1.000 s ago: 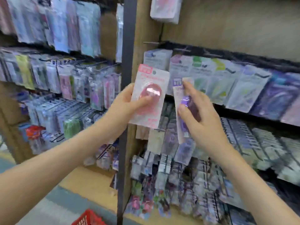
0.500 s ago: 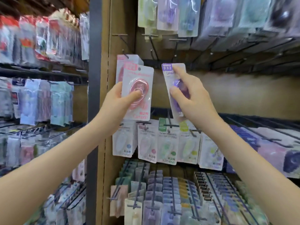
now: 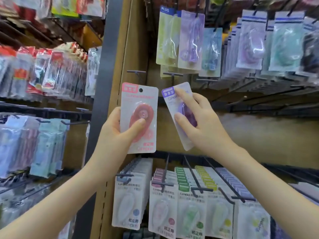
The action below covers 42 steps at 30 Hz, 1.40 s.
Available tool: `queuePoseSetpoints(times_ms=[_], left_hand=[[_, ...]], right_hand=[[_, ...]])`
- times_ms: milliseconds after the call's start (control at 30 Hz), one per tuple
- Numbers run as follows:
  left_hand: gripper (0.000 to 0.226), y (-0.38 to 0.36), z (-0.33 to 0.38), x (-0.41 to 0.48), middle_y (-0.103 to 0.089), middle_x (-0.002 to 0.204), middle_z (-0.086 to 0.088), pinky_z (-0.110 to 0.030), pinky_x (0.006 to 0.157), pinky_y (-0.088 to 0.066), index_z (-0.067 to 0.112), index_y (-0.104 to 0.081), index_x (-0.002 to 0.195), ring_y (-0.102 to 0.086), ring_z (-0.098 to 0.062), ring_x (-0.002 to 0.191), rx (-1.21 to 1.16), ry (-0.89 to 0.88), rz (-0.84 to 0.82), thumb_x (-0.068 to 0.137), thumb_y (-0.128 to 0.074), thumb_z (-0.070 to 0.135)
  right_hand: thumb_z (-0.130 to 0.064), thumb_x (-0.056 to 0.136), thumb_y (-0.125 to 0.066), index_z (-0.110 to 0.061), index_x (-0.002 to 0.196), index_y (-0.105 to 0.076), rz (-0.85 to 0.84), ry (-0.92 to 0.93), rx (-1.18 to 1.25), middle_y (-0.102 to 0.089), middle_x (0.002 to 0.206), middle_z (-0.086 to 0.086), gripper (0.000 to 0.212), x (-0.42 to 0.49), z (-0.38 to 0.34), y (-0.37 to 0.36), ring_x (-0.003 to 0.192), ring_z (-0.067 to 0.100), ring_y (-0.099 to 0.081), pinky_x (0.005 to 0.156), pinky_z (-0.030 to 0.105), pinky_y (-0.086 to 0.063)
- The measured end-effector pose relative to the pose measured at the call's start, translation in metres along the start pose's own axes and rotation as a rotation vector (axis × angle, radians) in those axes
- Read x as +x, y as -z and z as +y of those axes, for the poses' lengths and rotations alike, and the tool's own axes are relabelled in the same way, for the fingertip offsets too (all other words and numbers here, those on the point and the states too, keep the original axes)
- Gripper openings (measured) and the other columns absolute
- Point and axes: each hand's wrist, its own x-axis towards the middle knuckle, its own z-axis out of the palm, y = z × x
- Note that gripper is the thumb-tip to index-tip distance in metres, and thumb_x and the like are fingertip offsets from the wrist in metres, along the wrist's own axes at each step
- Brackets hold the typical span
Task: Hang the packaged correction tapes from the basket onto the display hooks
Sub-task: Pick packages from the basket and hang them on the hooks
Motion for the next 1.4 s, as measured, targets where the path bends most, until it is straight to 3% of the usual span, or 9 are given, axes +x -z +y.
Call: queuePoseSetpoints(times_ms=[300,500,600,700,767,900,1200,1267,1400], left_hand=[[0.033,0.007,-0.015,0.01,-0.07,0.103,0.006,-0.025,0.07,-0.058,0.026,-0.058,0.112,-0.069,-0.013,0.096,-0.004,-0.066,0.091,0.08,-0.063,0.029],[0.03,0.018,-0.015,0.013,-0.068,0.104,0.01,-0.021,0.07,-0.056,0.03,-0.055,0.11,-0.067,-0.011,0.099,0.049,-0.16,0.116,0.081,-0.061,0.027],[0.032,0.02,-0.014,0.015,-0.067,0.104,0.013,-0.019,0.069,-0.055,0.031,-0.054,0.11,-0.067,-0.008,0.099,0.15,-0.16,0.037,0.08,-0.062,0.029],[0.032,0.019,-0.013,0.012,-0.067,0.104,0.015,-0.017,0.068,-0.055,0.031,-0.053,0.11,-0.067,-0.007,0.098,0.18,-0.19,0.007,0.079,-0.061,0.029],[0.03,0.021,-0.012,0.01,-0.067,0.102,0.017,-0.016,0.067,-0.054,0.03,-0.053,0.108,-0.067,-0.005,0.097,0.18,-0.214,0.027,0.079,-0.061,0.028],[0.029,0.029,-0.013,0.009,-0.067,0.102,0.017,-0.015,0.066,-0.054,0.028,-0.053,0.108,-0.066,-0.004,0.098,0.19,-0.214,0.064,0.081,-0.062,0.025],[0.028,0.036,-0.018,-0.003,-0.067,0.093,0.022,-0.018,0.062,-0.056,0.034,-0.055,0.102,-0.068,-0.001,0.084,0.357,-0.091,0.076,0.076,-0.062,0.043],[0.028,0.037,-0.018,-0.004,-0.067,0.093,0.022,-0.019,0.062,-0.057,0.035,-0.055,0.103,-0.068,-0.002,0.085,0.354,-0.06,0.039,0.077,-0.062,0.043],[0.03,0.039,-0.018,-0.005,-0.07,0.096,0.016,-0.02,0.063,-0.056,0.03,-0.057,0.108,-0.069,-0.007,0.089,0.237,0.014,-0.033,0.08,-0.061,0.037]], right_hand=[[-0.04,0.099,-0.042,-0.041,0.15,-0.018,-0.003,-0.057,-0.028,-0.03,0.139,-0.007,0.056,0.02,0.01,-0.021,0.105,0.007,-0.04,0.079,0.019,-0.036],[-0.045,0.097,-0.041,-0.039,0.15,-0.013,0.021,0.004,-0.232,-0.009,0.158,-0.001,0.06,0.012,0.009,-0.024,0.127,0.022,-0.046,0.081,0.023,-0.046],[-0.046,0.097,-0.041,-0.036,0.152,-0.013,0.048,0.03,-0.461,-0.01,0.159,0.012,0.062,0.013,0.01,-0.03,0.112,0.031,-0.057,0.066,0.029,-0.053],[-0.044,0.095,-0.048,-0.031,0.152,-0.021,0.061,0.058,-0.662,-0.02,0.156,0.021,0.065,0.012,0.014,-0.04,0.086,0.034,-0.062,0.044,0.027,-0.042],[-0.045,0.096,-0.043,-0.031,0.153,-0.017,0.031,0.023,-0.693,-0.012,0.158,0.019,0.064,0.015,0.014,-0.046,0.096,0.034,-0.059,0.051,0.029,-0.044],[-0.047,0.1,-0.031,-0.035,0.152,0.002,-0.173,-0.216,-0.553,0.011,0.16,0.004,0.062,0.036,0.019,-0.053,0.125,0.034,-0.04,0.082,0.037,-0.049],[-0.05,0.097,-0.041,-0.04,0.15,0.009,-0.386,-0.443,-0.418,0.018,0.16,0.003,0.074,0.065,0.056,-0.077,0.135,0.042,-0.034,0.099,0.047,-0.046],[-0.052,0.098,-0.035,-0.041,0.15,0.007,-0.403,-0.477,-0.47,0.009,0.161,0.006,0.068,0.062,0.047,-0.073,0.135,0.041,-0.036,0.098,0.047,-0.048],[-0.043,0.1,-0.035,-0.029,0.145,-0.026,-0.185,-0.359,-0.315,-0.046,0.139,0.004,0.048,0.034,0.008,-0.046,0.114,0.019,-0.054,0.079,0.026,-0.047]])
